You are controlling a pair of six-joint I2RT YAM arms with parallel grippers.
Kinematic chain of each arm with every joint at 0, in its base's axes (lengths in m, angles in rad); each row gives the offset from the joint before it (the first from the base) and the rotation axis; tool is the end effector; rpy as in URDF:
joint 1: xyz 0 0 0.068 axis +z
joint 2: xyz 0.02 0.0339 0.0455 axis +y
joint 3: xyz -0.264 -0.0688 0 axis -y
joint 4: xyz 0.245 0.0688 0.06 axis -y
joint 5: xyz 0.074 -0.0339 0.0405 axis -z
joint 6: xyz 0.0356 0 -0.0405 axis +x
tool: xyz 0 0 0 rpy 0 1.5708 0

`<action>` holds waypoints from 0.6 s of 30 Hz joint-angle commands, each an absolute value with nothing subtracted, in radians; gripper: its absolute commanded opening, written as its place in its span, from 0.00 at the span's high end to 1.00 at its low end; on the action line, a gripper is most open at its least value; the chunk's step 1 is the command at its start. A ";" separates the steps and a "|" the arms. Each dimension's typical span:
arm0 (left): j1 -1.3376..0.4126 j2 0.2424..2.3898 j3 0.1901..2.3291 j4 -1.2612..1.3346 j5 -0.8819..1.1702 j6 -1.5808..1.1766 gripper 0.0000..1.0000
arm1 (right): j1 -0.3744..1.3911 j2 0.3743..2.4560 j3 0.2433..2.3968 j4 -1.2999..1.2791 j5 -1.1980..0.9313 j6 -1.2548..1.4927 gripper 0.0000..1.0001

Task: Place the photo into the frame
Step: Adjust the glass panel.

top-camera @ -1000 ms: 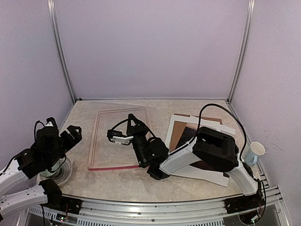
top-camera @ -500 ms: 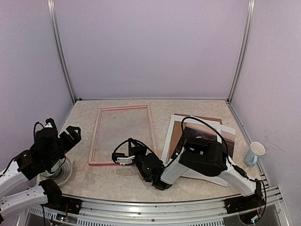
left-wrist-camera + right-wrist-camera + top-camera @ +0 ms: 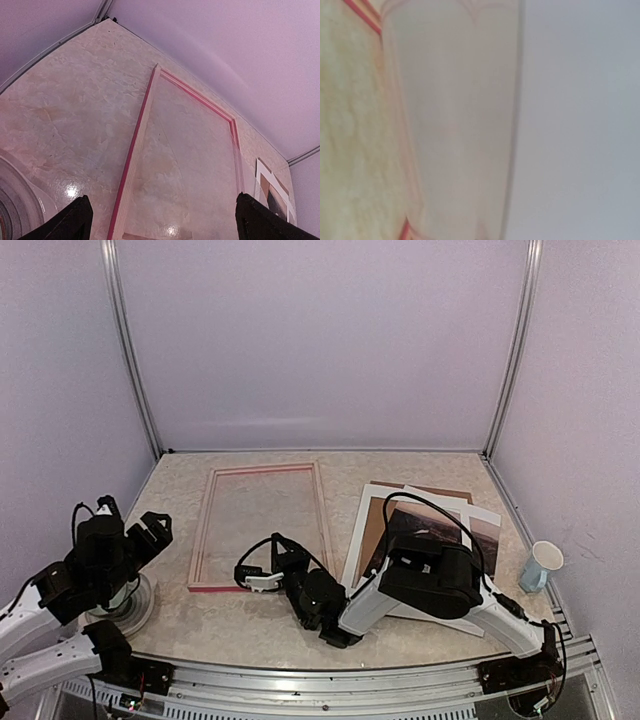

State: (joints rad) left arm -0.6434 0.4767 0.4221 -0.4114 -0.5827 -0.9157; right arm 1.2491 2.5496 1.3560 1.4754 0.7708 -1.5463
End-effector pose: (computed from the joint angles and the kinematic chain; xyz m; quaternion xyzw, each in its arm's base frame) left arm 0.1126 -0.0599 0.2346 -0.2600 0.7874 -0.1794 0.5294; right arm 0.1755 0.4482 0.0828 -0.4966 0.3919 -0.3330 0.6992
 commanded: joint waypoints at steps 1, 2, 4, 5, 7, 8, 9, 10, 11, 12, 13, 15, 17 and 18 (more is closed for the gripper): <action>-0.635 0.474 0.398 -0.400 -0.575 -0.920 0.01 | 1.252 2.474 1.345 1.603 0.771 -1.662 1.00; -0.635 0.474 0.397 -0.395 -0.572 -0.920 0.01 | 1.245 2.460 1.348 1.581 0.752 -1.669 1.00; -0.635 0.479 0.400 -0.389 -0.572 -0.919 0.01 | 1.213 2.449 1.382 1.540 0.700 -1.706 1.00; -0.635 0.481 0.403 -0.387 -0.572 -0.918 0.01 | 1.194 2.456 1.422 1.547 0.672 -1.762 1.00; -0.635 0.488 0.407 -0.385 -0.574 -0.915 0.01 | 1.155 2.495 1.601 1.626 0.603 -1.940 1.00; -0.634 0.490 0.412 -0.388 -0.574 -0.914 0.01 | 1.139 2.501 1.672 1.644 0.578 -1.986 1.00; -0.634 0.491 0.416 -0.392 -0.574 -0.912 0.01 | 1.130 2.494 1.732 1.650 0.551 -2.006 1.00; -0.633 0.491 0.419 -0.396 -0.575 -0.911 0.01 | 1.125 2.484 1.773 1.652 0.529 -2.018 1.00; -0.632 0.490 0.419 -0.399 -0.578 -0.909 0.01 | 1.124 2.470 1.796 1.660 0.509 -2.026 1.00; -0.631 0.486 0.419 -0.403 -0.580 -0.909 0.01 | 1.122 2.456 1.795 1.670 0.494 -2.032 1.00; -0.631 0.480 0.417 -0.405 -0.580 -0.908 0.01 | 1.121 2.442 1.764 1.677 0.487 -2.027 1.00; -0.629 0.469 0.408 -0.407 -0.581 -0.913 0.01 | 1.121 2.411 1.639 1.633 0.507 -1.962 1.00; -0.629 0.454 0.396 -0.400 -0.580 -0.917 0.01 | 1.129 2.420 1.483 1.564 0.516 -1.886 1.00; -0.628 0.449 0.389 -0.396 -0.579 -0.918 0.01 | 1.137 2.442 1.424 1.536 0.515 -1.857 1.00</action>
State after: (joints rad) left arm -0.6399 0.4744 0.4061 -0.4049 -0.5793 -0.9157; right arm 1.1030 2.3859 1.6352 1.5600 0.5415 -1.9408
